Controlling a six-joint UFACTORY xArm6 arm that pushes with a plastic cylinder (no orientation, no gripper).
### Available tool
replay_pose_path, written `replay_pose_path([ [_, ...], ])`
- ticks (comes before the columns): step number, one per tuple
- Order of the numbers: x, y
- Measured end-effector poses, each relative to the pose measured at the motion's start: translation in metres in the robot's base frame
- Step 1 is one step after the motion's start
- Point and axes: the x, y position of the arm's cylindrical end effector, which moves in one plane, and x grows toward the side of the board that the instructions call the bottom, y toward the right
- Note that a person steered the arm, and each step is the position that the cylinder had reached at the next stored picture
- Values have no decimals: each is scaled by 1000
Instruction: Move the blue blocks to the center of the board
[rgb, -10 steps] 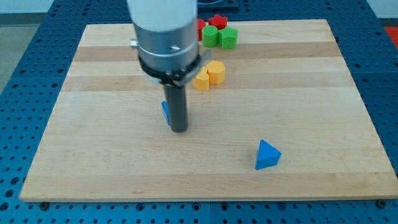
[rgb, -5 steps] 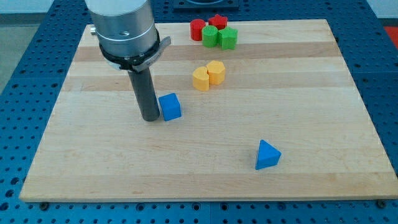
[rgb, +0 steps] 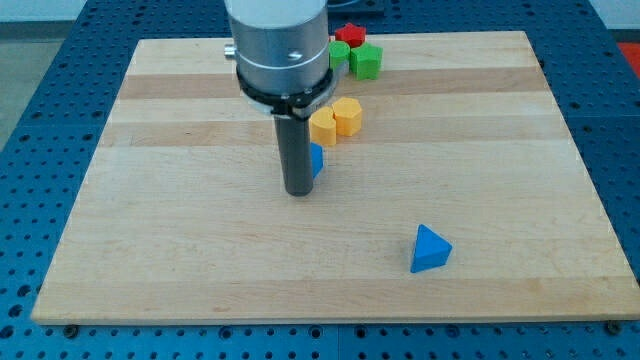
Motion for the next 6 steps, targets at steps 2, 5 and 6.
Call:
replay_pose_path([
  [2,-18,2],
  [5,32,129],
  [6,43,200],
])
